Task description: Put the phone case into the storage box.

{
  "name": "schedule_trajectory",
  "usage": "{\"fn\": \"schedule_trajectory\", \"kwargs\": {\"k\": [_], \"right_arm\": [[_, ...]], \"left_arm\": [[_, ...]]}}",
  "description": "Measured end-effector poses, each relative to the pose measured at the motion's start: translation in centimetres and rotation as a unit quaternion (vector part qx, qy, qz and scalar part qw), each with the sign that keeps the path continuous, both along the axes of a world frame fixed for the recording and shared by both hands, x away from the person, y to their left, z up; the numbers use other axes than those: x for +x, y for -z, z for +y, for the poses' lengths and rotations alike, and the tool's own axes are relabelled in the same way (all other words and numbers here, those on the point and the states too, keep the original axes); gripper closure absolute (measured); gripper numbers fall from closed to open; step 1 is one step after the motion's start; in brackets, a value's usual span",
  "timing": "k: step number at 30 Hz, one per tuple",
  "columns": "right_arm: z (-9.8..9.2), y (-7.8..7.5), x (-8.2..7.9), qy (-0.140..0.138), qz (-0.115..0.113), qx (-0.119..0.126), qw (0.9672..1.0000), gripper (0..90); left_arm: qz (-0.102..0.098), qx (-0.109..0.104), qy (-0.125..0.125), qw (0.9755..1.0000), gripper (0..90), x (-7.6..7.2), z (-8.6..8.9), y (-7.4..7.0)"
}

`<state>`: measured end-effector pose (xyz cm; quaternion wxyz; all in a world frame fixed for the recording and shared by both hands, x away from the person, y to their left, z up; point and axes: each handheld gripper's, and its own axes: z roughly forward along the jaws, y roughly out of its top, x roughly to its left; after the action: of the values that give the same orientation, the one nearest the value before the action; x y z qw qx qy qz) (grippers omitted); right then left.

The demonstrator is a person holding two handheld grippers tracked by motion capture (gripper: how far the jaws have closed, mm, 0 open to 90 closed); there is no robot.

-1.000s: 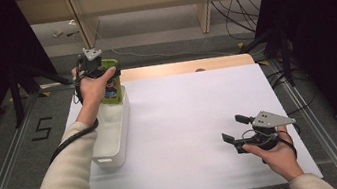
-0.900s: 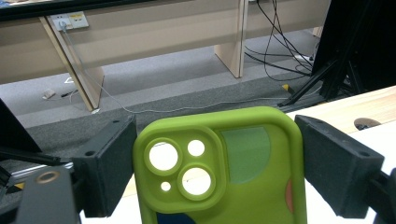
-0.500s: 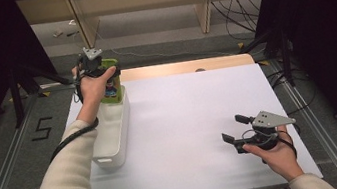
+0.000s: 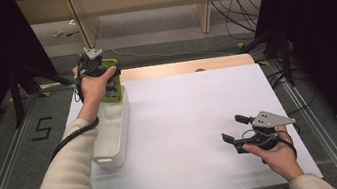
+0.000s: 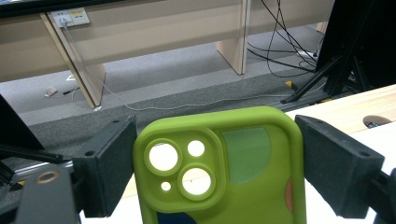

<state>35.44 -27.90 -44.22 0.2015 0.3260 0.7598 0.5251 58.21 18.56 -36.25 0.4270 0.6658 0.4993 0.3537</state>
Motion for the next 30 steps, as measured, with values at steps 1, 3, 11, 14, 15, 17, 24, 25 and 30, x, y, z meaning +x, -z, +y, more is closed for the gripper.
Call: {"fn": "schedule_trajectory", "kwargs": {"k": [1, 3, 11, 14, 15, 17, 24, 25, 30], "right_arm": [[0.0, 0.0, 0.0, 0.0, 0.0, 0.0, 1.0, 16.4], [-0.01, 0.01, 0.01, 0.0, 0.0, 0.0, 1.0, 16.4], [-0.01, 0.01, 0.0, 0.0, 0.0, -0.001, 1.0, 16.4], [-0.01, 0.01, 0.01, 0.0, 0.0, 0.0, 1.0, 16.3], [-0.01, 0.01, 0.01, 0.0, 0.0, -0.001, 1.0, 16.3], [-0.02, 0.01, 0.01, 0.0, 0.0, 0.0, 1.0, 16.4], [-0.02, 0.01, 0.0, 0.0, 0.0, -0.001, 1.0, 16.3], [-0.03, 0.0, 0.0, 0.0, 0.0, -0.001, 1.0, 16.3], [-0.02, 0.02, 0.01, 0.0, -0.001, 0.0, 1.0, 16.3]], "left_arm": [[0.001, 0.001, -0.001, 1.0, 15.8, 0.03, 0.01, 0.02], [0.001, 0.002, 0.0, 1.0, 15.8, 0.1, 0.03, 0.05], [0.005, 0.001, -0.002, 1.0, 15.8, 0.22, 0.01, 0.24], [0.005, 0.0, -0.001, 1.0, 15.8, 0.3, -0.02, 0.29], [0.006, 0.0, -0.001, 1.0, 15.8, 0.32, -0.03, 0.3], [0.007, 0.002, 0.0, 1.0, 15.8, 0.34, -0.04, 0.34], [0.009, 0.002, -0.001, 1.0, 15.7, 0.47, -0.03, 0.49], [0.009, 0.002, -0.001, 1.0, 15.7, 0.49, -0.02, 0.52], [0.011, 0.003, -0.003, 0.9999, 15.8, 0.53, 0.0, 0.65]]}}
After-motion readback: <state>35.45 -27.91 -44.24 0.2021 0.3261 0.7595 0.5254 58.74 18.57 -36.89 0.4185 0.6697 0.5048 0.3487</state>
